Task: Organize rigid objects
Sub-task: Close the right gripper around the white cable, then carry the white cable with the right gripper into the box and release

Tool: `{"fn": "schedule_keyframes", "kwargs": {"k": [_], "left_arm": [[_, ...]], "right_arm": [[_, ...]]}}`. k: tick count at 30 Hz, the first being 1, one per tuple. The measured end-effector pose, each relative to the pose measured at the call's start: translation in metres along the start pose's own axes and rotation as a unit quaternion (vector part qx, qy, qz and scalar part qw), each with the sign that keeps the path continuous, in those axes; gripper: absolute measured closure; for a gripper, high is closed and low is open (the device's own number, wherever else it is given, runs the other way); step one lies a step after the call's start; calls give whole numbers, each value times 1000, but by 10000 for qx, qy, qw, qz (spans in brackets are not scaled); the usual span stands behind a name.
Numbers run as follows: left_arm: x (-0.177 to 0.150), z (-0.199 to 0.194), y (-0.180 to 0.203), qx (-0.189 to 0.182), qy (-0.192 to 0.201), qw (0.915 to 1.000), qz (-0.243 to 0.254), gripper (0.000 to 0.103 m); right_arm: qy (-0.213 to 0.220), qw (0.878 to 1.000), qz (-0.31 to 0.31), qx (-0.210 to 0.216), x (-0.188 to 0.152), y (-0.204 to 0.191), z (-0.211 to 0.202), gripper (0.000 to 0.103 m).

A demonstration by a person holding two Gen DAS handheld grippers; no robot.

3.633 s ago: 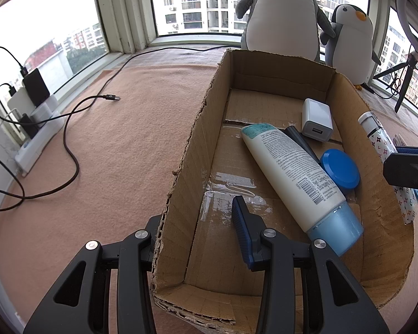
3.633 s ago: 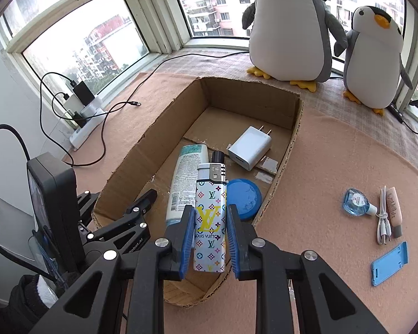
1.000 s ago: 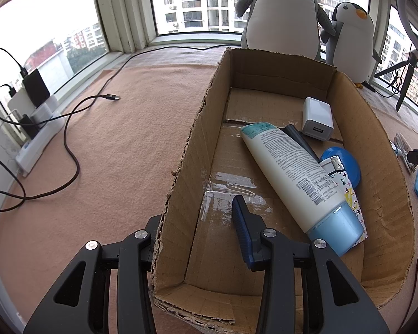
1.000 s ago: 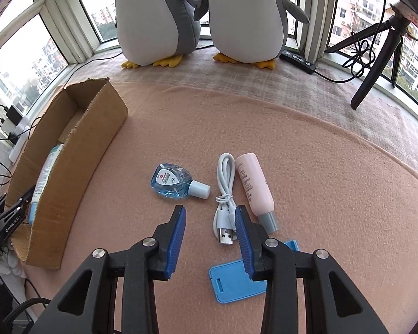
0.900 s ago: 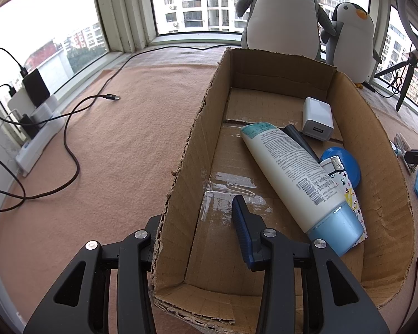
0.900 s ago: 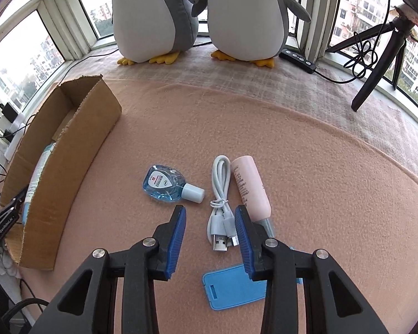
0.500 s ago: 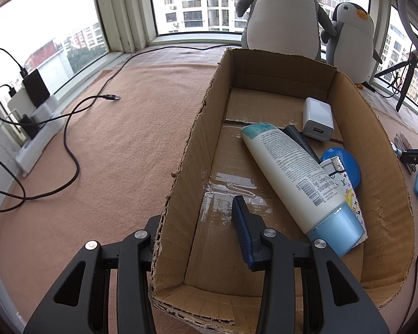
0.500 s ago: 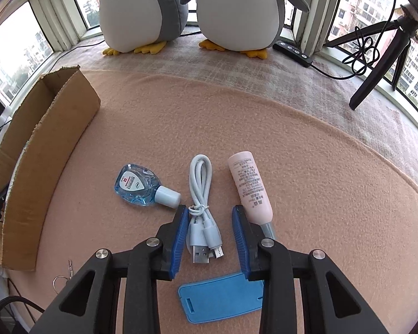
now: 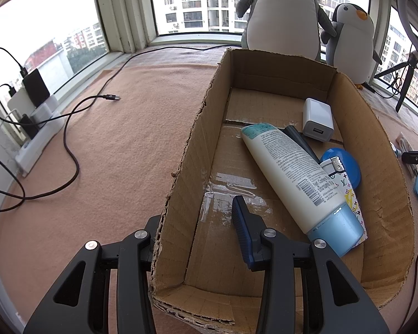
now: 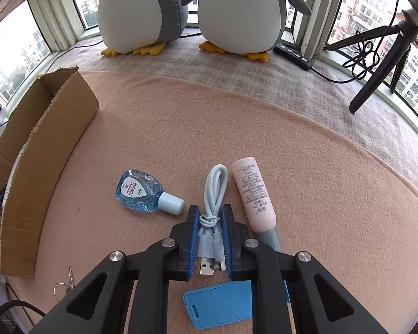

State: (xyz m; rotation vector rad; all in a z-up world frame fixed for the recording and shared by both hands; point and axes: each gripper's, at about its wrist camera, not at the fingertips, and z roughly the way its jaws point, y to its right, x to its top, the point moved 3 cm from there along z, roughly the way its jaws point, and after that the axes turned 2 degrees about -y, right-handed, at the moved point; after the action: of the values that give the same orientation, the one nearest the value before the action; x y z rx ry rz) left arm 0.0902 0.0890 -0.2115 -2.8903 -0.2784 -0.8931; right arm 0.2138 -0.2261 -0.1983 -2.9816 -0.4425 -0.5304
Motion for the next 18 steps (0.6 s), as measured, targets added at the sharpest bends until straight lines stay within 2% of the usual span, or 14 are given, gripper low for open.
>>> {"fn": "schedule_keyframes", "kwargs": {"k": [9,18], "left_arm": [[0,0,0,-3,-1,10000,-5,64],[0,0,0,0,3,10000,-3,64]], "right_arm": [[427,9980,260,380,-15,-13,-45,89],[937,9911,-119,943,-4,-71,-103,89]]}}
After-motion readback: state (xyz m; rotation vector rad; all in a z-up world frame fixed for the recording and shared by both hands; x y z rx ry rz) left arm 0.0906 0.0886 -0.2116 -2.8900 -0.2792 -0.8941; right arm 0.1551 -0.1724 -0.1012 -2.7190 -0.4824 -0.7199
